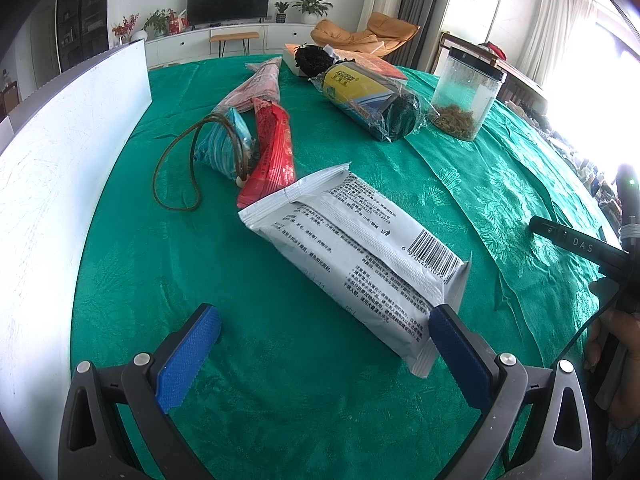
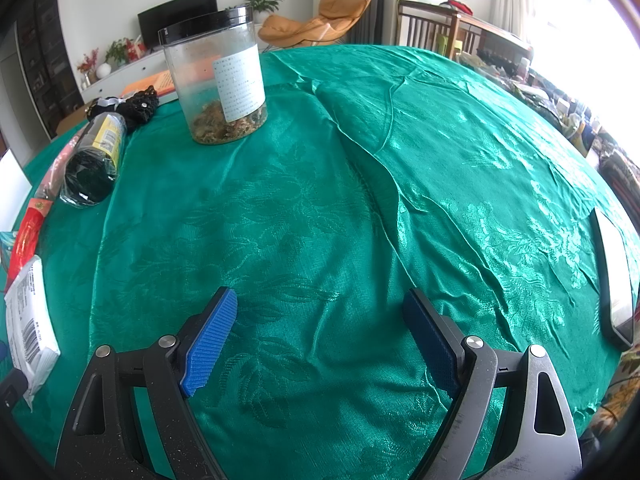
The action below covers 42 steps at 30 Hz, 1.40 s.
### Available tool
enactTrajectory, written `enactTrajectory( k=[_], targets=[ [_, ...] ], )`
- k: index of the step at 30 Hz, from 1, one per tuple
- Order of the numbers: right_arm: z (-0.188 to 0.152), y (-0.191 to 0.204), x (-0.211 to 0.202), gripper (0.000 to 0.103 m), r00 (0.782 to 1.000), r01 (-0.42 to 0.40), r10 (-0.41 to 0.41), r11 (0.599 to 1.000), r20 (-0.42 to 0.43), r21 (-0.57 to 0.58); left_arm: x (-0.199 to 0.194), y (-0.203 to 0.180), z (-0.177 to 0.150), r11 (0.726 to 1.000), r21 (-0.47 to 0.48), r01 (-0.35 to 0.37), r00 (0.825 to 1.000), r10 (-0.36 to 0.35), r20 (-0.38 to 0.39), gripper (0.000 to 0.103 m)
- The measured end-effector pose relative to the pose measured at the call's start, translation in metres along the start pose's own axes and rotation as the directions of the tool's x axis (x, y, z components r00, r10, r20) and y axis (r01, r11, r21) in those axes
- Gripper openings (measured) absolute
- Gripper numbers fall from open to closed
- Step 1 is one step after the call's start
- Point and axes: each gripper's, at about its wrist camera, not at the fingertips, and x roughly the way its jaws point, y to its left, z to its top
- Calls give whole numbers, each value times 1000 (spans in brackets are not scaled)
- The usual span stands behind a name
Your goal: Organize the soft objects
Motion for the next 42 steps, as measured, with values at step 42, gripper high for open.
enactTrajectory(
  k=[42],
  targets=[
    [0,-1,0,88,1000,-1,1,1000,1,0,13,-18,1,987,76,-139,990,140,-2,103]
  ],
)
